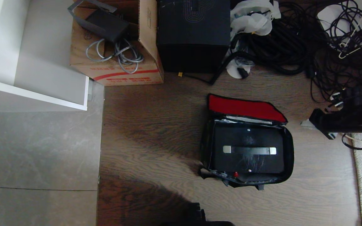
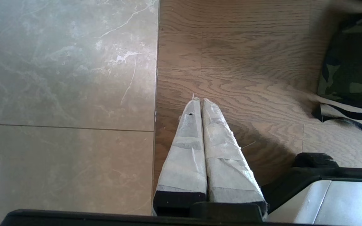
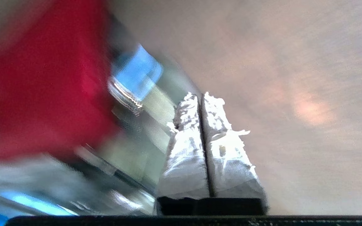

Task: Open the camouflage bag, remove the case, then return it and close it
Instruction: Close the top of the storage box

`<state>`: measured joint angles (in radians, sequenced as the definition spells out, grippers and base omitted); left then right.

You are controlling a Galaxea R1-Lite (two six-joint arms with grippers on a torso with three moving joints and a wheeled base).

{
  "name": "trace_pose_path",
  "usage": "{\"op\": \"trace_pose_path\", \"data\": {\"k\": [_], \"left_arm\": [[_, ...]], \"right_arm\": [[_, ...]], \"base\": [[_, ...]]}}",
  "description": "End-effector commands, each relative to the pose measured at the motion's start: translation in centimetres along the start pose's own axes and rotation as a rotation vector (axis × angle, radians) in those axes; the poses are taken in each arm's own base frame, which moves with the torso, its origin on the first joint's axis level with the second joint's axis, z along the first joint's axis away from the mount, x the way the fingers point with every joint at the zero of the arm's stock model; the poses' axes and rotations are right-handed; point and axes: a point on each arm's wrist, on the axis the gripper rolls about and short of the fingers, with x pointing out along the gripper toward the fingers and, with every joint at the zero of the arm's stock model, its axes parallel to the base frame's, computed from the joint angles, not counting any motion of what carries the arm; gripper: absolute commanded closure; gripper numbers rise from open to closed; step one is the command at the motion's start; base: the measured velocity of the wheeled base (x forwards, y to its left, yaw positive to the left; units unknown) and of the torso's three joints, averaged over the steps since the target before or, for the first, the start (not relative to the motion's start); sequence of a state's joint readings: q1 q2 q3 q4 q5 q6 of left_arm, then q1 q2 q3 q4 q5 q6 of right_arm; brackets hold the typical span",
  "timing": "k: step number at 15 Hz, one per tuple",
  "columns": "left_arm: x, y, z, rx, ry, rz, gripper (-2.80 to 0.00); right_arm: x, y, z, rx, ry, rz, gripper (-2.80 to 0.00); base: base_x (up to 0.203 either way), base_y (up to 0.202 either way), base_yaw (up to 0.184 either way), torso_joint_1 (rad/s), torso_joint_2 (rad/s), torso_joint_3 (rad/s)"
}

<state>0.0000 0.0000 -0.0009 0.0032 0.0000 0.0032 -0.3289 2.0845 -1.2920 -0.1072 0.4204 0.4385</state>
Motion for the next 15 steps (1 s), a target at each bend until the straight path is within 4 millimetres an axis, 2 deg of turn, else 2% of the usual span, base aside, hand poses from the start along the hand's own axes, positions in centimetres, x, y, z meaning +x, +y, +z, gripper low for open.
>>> {"op": "trace_pose_path", "data": {"k": [1, 3, 5, 9, 15], "left_arm": [[0.0, 0.0, 0.0, 0.000, -0.001, 0.000, 0.00], [0.0, 0.0, 0.0, 0.000, 0.000, 0.000, 0.00], [0.0, 0.0, 0.0, 0.000, 0.001, 0.000, 0.00], [0.0, 0.0, 0.0, 0.000, 0.001, 0.000, 0.00], [0.0, 0.0, 0.0, 0.000, 0.000, 0.000, 0.00]], "right_arm": [[-0.1, -0.8, -3.1, -0.143, 0.104, -0.023, 0.00], [0.5, 0.2, -6.6, -0.261, 0.209, -0.008, 0.00], [1.0, 1.5, -8.2, -0.304, 0.244, -0.001, 0.00], [2.0, 2.3, -10.8, -0.399, 0.295, -0.073, 0.00], [1.7, 3.5, -13.5, -0.437, 0.391, -0.072, 0.00]], "base": [[0.000, 0.000, 0.000, 0.000, 0.00, 0.000], [0.000, 0.000, 0.000, 0.000, 0.00, 0.000], [0.000, 0.000, 0.000, 0.000, 0.00, 0.000], [0.000, 0.000, 0.000, 0.000, 0.00, 0.000], [0.000, 0.000, 0.000, 0.000, 0.00, 0.000]]}}
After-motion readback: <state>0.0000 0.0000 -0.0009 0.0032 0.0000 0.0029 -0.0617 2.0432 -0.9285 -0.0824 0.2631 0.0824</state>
